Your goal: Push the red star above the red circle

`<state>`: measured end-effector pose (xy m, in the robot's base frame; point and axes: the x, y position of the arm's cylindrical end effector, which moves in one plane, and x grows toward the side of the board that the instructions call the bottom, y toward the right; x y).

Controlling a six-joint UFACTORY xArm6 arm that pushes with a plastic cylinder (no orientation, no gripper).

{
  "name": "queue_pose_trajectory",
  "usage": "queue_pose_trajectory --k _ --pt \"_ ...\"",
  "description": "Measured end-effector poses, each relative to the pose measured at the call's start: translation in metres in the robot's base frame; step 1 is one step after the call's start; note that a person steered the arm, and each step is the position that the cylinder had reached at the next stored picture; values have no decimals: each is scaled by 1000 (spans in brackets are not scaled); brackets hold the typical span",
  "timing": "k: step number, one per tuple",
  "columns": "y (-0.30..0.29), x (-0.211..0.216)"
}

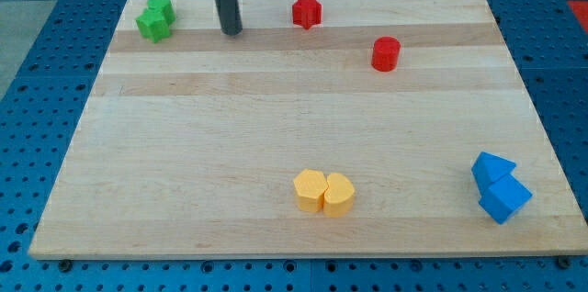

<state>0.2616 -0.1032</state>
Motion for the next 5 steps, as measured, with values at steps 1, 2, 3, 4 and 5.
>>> queue_pose_trajectory --k 1,2,3,4,5 --pt "30 -18" --pt "66 -23" --pt "99 -24" --pt "128 -24" --pt "157 -22"
